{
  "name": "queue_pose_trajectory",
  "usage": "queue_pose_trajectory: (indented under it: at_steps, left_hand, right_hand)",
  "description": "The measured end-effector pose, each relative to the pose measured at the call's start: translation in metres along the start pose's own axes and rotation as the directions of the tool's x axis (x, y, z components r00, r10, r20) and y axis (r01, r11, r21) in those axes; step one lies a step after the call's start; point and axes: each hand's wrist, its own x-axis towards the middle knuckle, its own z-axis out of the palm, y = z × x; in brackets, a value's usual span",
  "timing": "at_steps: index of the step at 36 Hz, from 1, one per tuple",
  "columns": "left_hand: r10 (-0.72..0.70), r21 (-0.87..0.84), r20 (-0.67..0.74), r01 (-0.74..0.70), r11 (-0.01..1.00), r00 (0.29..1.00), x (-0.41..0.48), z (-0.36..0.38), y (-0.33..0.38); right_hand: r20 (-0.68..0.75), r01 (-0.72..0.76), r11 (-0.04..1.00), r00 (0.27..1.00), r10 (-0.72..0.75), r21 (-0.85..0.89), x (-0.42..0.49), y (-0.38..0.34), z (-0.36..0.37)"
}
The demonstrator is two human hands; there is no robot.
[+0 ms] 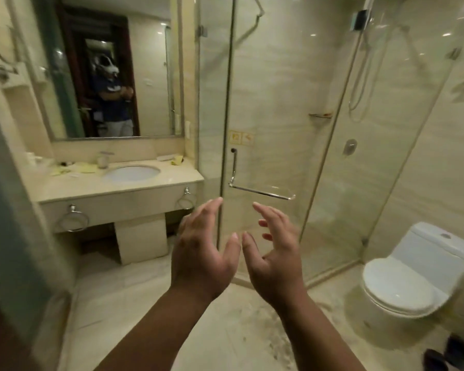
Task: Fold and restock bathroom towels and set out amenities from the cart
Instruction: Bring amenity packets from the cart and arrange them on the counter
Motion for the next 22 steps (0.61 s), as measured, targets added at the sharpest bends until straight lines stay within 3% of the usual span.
queue_pose_trajectory:
  at_steps: [12, 22]
  left_hand:
    - [-0.158, 0.213, -0.180, 0.196, 0.957, 0.971, 0.101, -0.003, -0.129]
    - [-0.261, 0.246, -0.160, 0.295, 0.923, 0.952, 0.211, 0.008, -0.293]
  right_hand:
    - [0.209, 0.014, 0.972, 0.976, -0.064, 0.234, 0.119, 0.044, 0.169]
    - [0.263, -0.025, 0.972, 0.964, -0.038, 0.234, 0.214, 0.097, 0.336]
